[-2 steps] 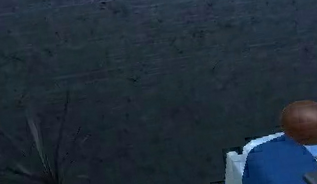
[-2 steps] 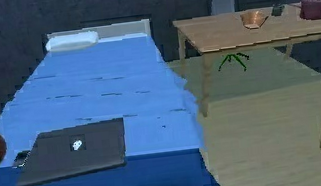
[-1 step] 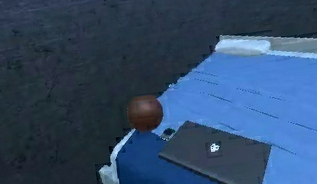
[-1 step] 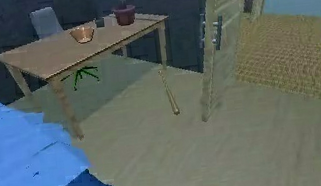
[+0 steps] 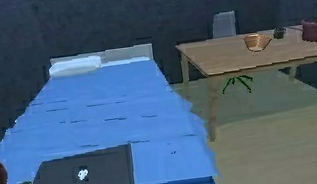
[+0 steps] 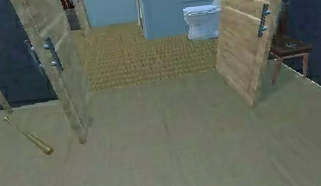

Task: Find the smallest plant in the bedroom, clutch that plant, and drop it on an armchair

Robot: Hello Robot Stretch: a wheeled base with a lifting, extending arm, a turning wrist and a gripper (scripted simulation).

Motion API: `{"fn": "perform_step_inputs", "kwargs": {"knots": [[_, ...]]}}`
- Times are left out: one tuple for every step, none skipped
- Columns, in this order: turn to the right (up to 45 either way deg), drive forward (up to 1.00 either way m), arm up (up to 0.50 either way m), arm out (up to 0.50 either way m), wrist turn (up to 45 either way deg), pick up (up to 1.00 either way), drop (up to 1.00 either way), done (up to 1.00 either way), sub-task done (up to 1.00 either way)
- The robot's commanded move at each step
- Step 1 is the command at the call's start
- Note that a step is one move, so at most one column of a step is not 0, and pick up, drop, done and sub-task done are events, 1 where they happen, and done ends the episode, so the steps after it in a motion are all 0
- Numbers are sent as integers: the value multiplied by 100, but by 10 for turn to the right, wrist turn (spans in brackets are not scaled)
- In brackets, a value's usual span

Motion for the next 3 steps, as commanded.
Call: {"fn": "perform_step_inputs", "kwargs": {"knots": [[450,0,0,0,0,0,0,0,0],[180,0,0,0,0,0,0,0,0],[0,45,0,0,0,0,0,0,0]]}}
